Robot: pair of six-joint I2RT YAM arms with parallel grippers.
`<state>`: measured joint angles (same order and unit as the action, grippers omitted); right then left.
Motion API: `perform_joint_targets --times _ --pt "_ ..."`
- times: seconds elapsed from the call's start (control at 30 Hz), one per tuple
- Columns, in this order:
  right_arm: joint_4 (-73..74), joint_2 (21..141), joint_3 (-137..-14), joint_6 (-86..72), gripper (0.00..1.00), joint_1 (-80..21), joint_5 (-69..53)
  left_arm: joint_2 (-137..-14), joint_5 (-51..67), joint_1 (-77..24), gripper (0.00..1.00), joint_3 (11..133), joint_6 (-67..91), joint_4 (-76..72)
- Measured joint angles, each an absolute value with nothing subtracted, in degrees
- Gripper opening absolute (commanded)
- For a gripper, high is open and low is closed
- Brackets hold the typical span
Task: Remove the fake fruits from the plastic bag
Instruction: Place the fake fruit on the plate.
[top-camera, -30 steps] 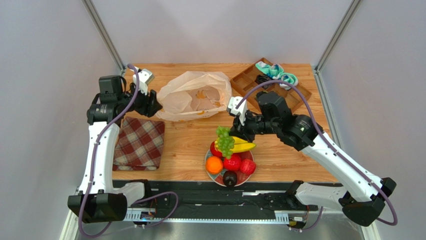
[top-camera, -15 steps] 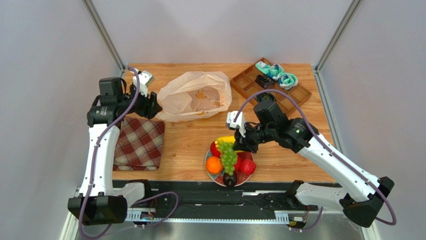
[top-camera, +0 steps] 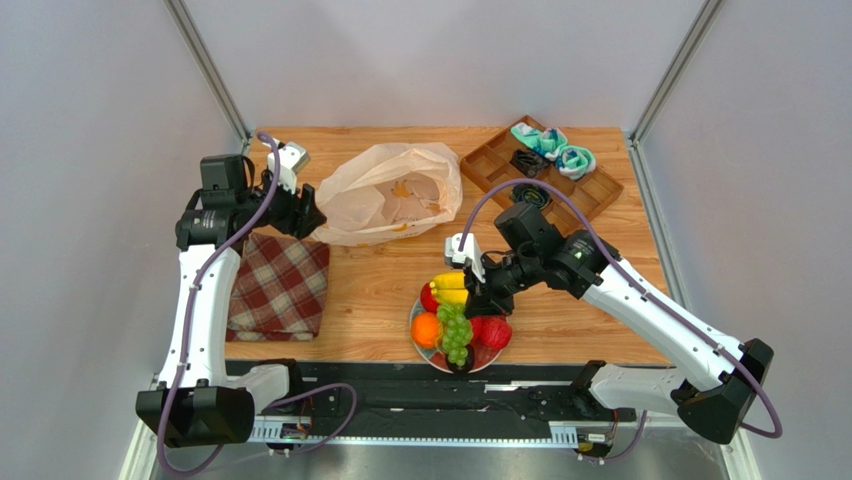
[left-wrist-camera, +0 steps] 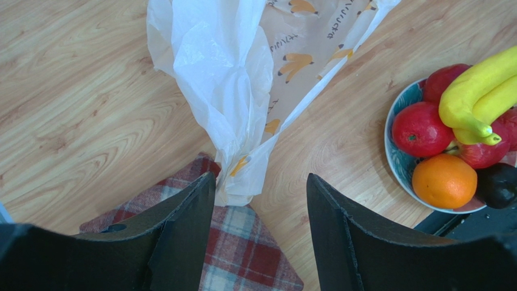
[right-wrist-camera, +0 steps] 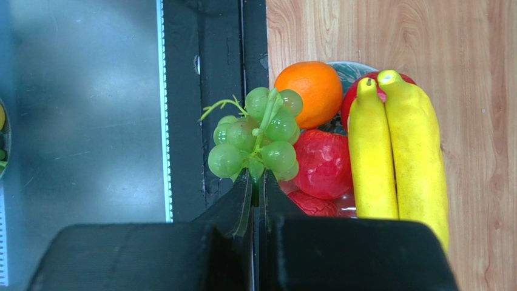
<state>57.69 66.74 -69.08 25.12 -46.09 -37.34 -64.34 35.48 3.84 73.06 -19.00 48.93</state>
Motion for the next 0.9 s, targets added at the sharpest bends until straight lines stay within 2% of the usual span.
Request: perform_joint_targets --times 0.77,0.87,0.9 --pt "53.08 70.41 -65.41 23.68 0.01 -42.22 -34.39 -64.69 36.56 3.84 0.64 72.97 -18.87 48.93" --pt "51.59 70.41 -64.77 22.48 0.04 -42.0 -32.82 -64.69 37.06 3.84 0.64 72.66 -18.63 48.84" --pt "51.03 70.41 -64.45 22.02 0.14 -41.91 -32.01 -64.69 37.15 3.84 0.64 72.6 -18.5 48.84"
